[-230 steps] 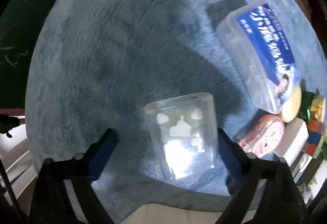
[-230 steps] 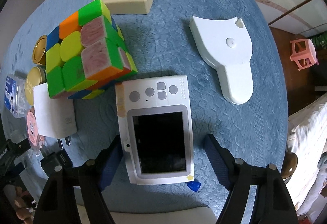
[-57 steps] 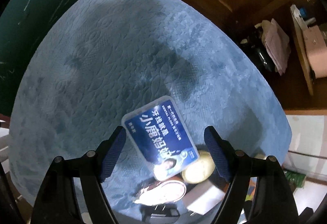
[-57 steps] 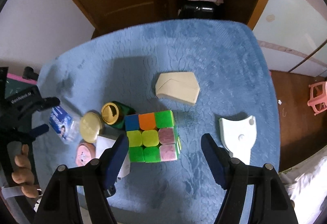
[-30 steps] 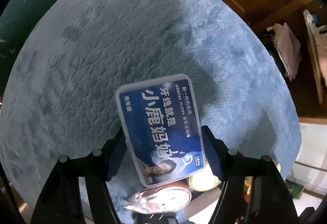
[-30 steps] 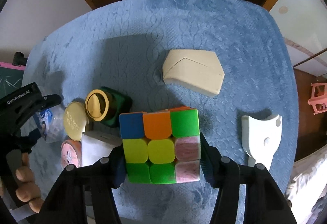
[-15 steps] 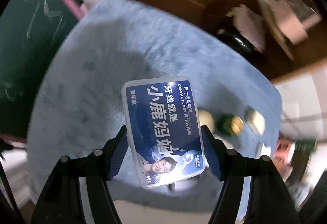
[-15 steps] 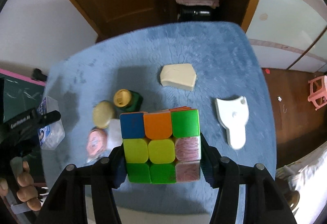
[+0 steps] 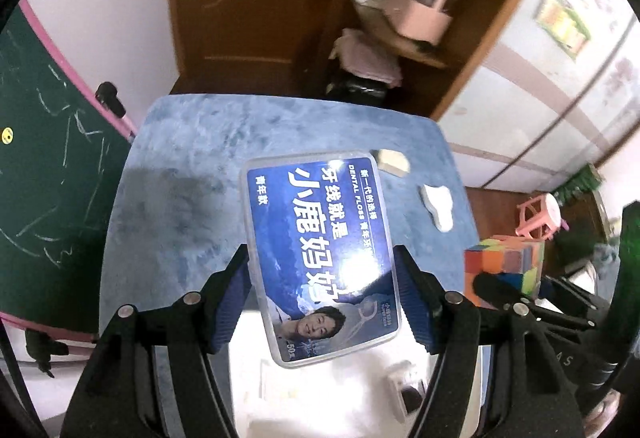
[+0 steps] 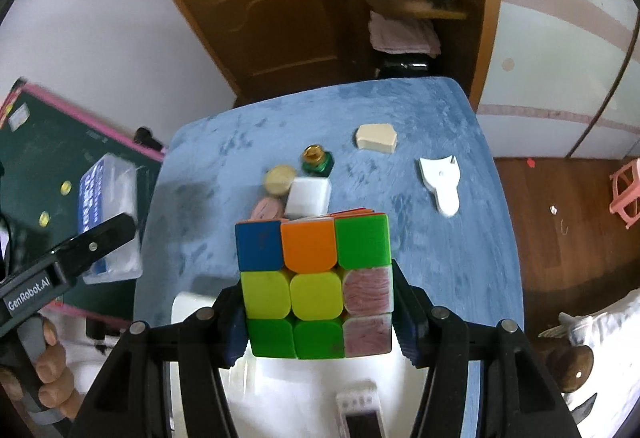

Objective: Organize rigid objects
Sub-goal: 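Place the floss box in the tray with the left tool while the right tool places the cube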

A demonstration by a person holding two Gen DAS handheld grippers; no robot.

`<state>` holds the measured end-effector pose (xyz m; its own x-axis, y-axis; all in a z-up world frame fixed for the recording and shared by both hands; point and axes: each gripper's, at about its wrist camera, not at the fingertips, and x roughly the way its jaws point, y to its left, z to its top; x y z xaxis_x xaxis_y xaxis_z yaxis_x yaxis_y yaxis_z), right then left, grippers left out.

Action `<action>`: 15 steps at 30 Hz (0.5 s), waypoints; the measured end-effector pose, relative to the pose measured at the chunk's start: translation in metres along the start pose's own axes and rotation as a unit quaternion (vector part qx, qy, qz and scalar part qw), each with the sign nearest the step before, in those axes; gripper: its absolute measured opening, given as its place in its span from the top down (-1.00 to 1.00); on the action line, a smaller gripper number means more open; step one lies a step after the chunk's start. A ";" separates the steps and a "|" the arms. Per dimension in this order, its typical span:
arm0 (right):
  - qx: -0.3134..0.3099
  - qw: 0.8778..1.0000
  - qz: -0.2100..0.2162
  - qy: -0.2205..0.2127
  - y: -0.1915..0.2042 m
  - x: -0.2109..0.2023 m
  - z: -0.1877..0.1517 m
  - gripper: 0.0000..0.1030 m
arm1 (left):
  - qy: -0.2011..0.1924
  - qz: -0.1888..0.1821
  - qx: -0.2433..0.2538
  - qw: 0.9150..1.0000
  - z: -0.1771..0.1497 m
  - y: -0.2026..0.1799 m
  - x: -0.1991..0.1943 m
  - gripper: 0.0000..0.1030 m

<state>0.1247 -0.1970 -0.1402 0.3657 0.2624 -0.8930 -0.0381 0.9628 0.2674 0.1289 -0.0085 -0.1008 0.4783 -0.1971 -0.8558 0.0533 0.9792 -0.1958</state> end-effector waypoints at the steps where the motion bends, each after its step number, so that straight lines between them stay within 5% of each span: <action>1: -0.007 1.000 -0.001 -0.003 0.003 -0.007 -0.009 -0.15 | -0.002 -0.002 0.009 1.000 -0.008 -0.004 -0.004 -0.39; 6: -0.037 0.999 -0.010 0.003 0.014 -0.016 -0.051 -0.15 | -0.001 0.003 0.051 0.999 -0.040 -0.015 -0.004 -0.39; 15: -0.082 0.993 -0.036 0.070 0.018 0.023 -0.121 -0.15 | 0.070 0.043 0.080 0.993 -0.088 -0.016 0.036 -0.38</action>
<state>0.0198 -0.1655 -0.1998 0.2404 0.1880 -0.9523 -0.1723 0.9737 0.1487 0.0683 -0.0354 -0.1703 0.3614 -0.1057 -0.9264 0.1606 0.9858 -0.0498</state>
